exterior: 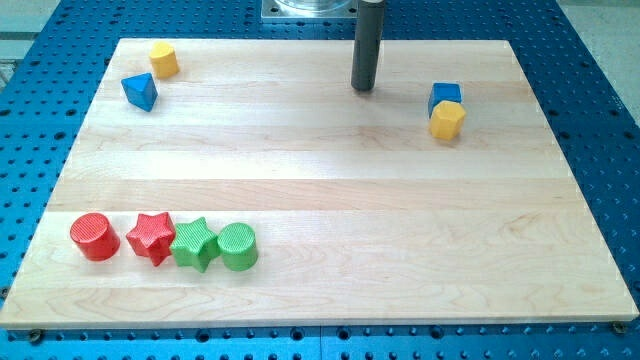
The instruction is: Move the blue cube towards the top left side
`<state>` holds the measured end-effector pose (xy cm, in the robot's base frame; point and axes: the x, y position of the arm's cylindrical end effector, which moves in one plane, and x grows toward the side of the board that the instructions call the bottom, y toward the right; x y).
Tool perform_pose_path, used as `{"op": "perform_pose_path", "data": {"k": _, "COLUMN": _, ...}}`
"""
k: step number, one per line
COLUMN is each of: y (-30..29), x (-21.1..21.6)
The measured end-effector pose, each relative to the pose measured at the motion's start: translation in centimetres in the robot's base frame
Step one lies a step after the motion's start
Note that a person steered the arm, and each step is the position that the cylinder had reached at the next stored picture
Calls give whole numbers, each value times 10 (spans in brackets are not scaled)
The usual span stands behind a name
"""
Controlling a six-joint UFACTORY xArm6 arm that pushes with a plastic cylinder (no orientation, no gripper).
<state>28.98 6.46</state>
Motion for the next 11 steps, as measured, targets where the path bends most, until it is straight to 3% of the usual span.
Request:
{"op": "perform_pose_path", "data": {"k": 2, "y": -3, "x": 0}}
{"op": "perform_pose_path", "data": {"k": 3, "y": 33, "x": -11}}
{"op": "perform_pose_path", "data": {"k": 4, "y": 132, "x": -9}}
{"op": "perform_pose_path", "data": {"k": 5, "y": 160, "x": 54}}
{"op": "perform_pose_path", "data": {"k": 6, "y": 86, "x": 57}}
{"op": "perform_pose_path", "data": {"k": 9, "y": 92, "x": 18}}
{"op": "perform_pose_path", "data": {"k": 10, "y": 13, "x": 34}}
{"op": "perform_pose_path", "data": {"k": 11, "y": 17, "x": 41}}
